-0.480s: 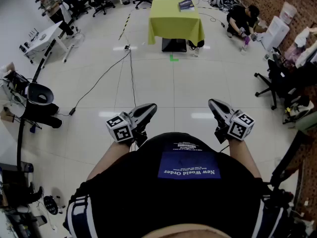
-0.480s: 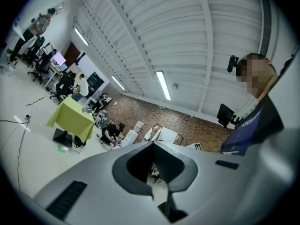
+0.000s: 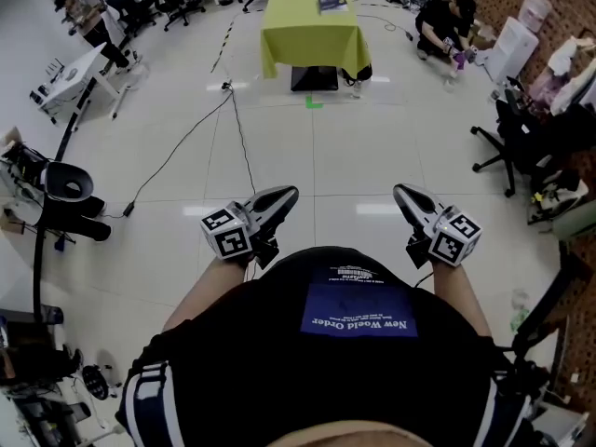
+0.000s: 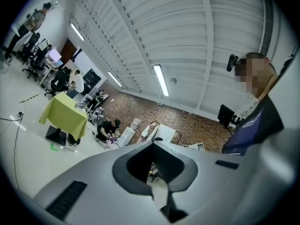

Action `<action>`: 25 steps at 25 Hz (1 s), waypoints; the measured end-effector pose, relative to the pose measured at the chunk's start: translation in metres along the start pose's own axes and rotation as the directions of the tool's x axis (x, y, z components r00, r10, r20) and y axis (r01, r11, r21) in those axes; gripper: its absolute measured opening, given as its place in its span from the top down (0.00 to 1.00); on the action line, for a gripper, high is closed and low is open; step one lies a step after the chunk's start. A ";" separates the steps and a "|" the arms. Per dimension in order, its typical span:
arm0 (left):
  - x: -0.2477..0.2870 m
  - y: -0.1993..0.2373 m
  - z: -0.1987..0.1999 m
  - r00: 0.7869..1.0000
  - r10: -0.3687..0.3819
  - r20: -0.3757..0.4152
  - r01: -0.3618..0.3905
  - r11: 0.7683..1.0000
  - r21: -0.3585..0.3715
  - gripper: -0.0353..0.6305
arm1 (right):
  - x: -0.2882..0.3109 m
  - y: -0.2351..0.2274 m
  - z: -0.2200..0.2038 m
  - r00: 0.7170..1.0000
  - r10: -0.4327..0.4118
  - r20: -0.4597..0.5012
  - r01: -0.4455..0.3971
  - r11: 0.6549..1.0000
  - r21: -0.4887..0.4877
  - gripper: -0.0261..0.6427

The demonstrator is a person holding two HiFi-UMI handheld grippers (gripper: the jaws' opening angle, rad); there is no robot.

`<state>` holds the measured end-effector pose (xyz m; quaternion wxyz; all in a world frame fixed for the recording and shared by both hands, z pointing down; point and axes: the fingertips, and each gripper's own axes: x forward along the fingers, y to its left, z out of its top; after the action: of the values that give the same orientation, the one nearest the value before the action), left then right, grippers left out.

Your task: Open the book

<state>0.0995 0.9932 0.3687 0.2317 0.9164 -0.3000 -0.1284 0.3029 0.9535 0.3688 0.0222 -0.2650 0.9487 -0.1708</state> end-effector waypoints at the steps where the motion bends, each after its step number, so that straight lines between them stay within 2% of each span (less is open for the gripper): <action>1: 0.008 -0.002 -0.002 1.000 -0.002 -0.005 0.002 1.000 0.003 0.94 | -0.005 -0.005 0.001 1.000 -0.001 -0.003 0.001 1.000 -0.009 0.98; 4: 0.029 -0.003 -0.006 1.000 -0.007 -0.017 0.007 1.000 0.009 0.94 | -0.015 -0.020 0.003 1.000 -0.004 -0.015 0.004 0.999 -0.033 0.98; 8: 0.043 0.006 -0.004 1.000 0.004 -0.030 -0.004 1.000 0.008 0.94 | -0.010 -0.037 0.001 1.000 0.004 -0.027 -0.005 1.000 -0.013 0.98; 15: 0.045 0.062 0.012 1.000 0.016 -0.025 -0.016 1.000 -0.012 0.94 | 0.039 -0.059 0.003 0.998 0.007 -0.055 -0.008 1.000 -0.025 0.98; 19: 0.047 0.112 0.045 1.000 -0.019 -0.013 0.019 1.000 0.005 0.94 | 0.090 -0.075 0.021 0.998 -0.016 -0.057 0.012 0.997 -0.070 0.98; 25: 0.048 0.211 0.123 0.998 -0.054 -0.021 0.054 0.998 0.022 0.94 | 0.193 -0.102 0.062 0.998 -0.051 -0.046 0.045 0.993 -0.111 0.98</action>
<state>-0.0127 0.7706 0.3640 0.2210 0.9280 -0.2741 -0.1219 0.1965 0.7538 0.3538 -0.0195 -0.2843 0.9503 -0.1250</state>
